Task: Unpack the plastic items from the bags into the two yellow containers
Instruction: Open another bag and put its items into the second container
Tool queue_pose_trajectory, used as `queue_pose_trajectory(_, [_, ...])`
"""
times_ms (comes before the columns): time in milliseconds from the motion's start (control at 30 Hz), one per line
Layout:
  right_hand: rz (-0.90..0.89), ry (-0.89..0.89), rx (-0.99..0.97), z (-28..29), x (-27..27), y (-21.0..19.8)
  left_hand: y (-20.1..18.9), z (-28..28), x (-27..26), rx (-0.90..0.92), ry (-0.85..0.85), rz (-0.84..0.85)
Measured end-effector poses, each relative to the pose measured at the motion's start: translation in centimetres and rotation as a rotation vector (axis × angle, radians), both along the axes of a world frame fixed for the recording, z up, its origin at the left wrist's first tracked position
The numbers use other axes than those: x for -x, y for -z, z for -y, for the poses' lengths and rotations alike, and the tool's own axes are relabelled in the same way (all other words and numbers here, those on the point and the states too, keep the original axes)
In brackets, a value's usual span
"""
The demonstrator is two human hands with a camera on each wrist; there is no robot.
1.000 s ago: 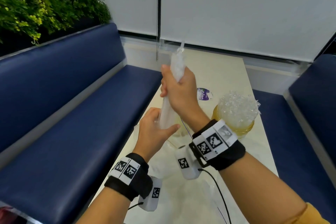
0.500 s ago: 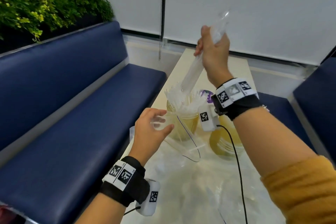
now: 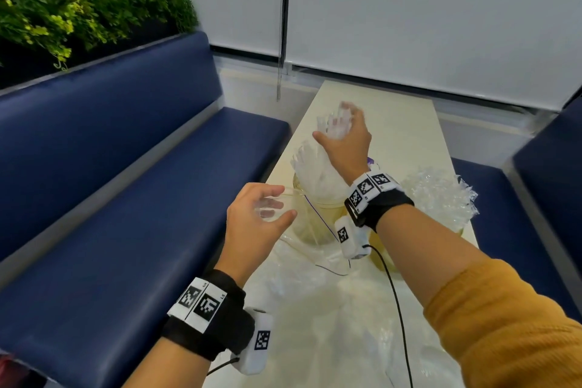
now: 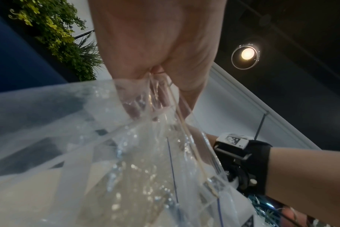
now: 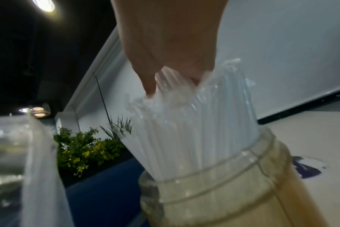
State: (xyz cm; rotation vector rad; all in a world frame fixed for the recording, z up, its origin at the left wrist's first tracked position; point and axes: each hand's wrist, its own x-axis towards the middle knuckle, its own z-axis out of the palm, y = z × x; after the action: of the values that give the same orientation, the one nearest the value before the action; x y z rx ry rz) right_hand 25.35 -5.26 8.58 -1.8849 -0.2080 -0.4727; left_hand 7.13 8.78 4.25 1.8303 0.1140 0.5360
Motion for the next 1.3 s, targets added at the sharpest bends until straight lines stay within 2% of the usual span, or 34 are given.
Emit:
queue_pose_trajectory(67, [0.159, -0.054, -0.058, 0.1, -0.3, -0.8, -0.2, 0.2, 0.0, 0.003, 0.013, 0.002])
queue_pose_trajectory(100, [0.232, -0.072, -0.022, 0.1, -0.5, -1.1, -0.2, 0.2, 0.0, 0.004, 0.016, 0.003])
queue_pose_trajectory(200, [0.383, -0.078, 0.256, 0.3, -1.1, -0.9, -0.4, 0.2, 0.2, 0.011, 0.02, 0.0])
queue_pose_trajectory(267, [0.349, -0.058, 0.547, 0.6, -0.8, 0.3, -0.5, 0.1, 0.3, 0.012, 0.024, 0.0])
queue_pose_trajectory(333, [0.199, -0.048, 0.848, 0.9, -0.1, 1.8, -0.6, 0.1, 0.4, 0.011, 0.026, 0.001])
queue_pose_trajectory(367, [0.153, -0.027, 0.917, 1.1, 0.3, 2.1, -0.6, 0.1, 0.5, 0.011, 0.026, 0.001])
queue_pose_trajectory(433, [0.151, 0.043, 0.888, 0.9, 1.0, 1.2, -0.6, 0.0, 0.6, 0.007, 0.024, 0.0])
queue_pose_trajectory(500, [0.289, 0.122, 0.797, 0.1, 1.0, -0.5, -0.6, -0.1, 0.6, 0.0, 0.018, -0.002])
queue_pose_trajectory(567, [0.436, 0.074, 0.705, -1.3, 0.5, -1.7, -0.6, -0.1, 0.7, 0.001, 0.016, -0.008])
queue_pose_trajectory(600, [0.462, 0.0, 0.733, -2.1, 0.2, -2.0, -0.6, -0.1, 0.7, 0.007, 0.016, -0.011])
queue_pose_trajectory(700, [0.358, -0.223, 1.06, -3.5, -0.7, -1.0, -0.8, -0.1, 0.7, 0.02, 0.016, -0.019])
queue_pose_trajectory(767, [0.237, -0.256, 1.327, -3.3, -0.7, 1.0, -0.9, -0.1, 0.8, 0.017, 0.018, -0.022])
queue_pose_trajectory(800, [0.187, -0.241, 1.393, -3.0, -0.6, 1.7, -0.9, -0.2, 0.8, 0.014, 0.019, -0.024])
queue_pose_trajectory(833, [0.146, -0.22, 1.381, -2.8, -0.2, 1.9, -1.0, -0.2, 0.8, 0.01, 0.021, -0.026])
queue_pose_trajectory(900, [0.117, -0.139, 1.178, -2.6, 0.0, 1.0, -1.0, -0.1, 0.9, 0.007, 0.023, -0.029])
queue_pose_trajectory(1000, [0.323, 0.028, 0.965, -2.1, -0.4, -1.1, -1.0, 0.1, 0.9, 0.013, 0.033, -0.031])
queue_pose_trajectory(1033, [0.336, 0.051, 0.97, -1.8, -0.7, -1.4, -1.1, 0.1, 0.9, 0.012, 0.034, -0.029])
queue_pose_trajectory(1067, [0.274, 0.032, 1.029, -1.3, -1.1, -1.3, -1.1, 0.1, 0.8, 0.012, 0.039, -0.026])
queue_pose_trajectory(1167, [-0.048, -0.129, 1.298, 0.2, -0.9, 0.5, -1.1, 0.1, 0.8, 0.019, 0.069, -0.022])
queue_pose_trajectory(1200, [-0.074, -0.146, 1.315, 0.7, -0.6, 0.9, -1.0, 0.1, 0.8, 0.019, 0.078, -0.022])
queue_pose_trajectory(1300, [0.068, -0.088, 1.159, 1.6, 0.6, 0.1, -0.9, 0.3, 0.8, 0.014, 0.091, -0.015])
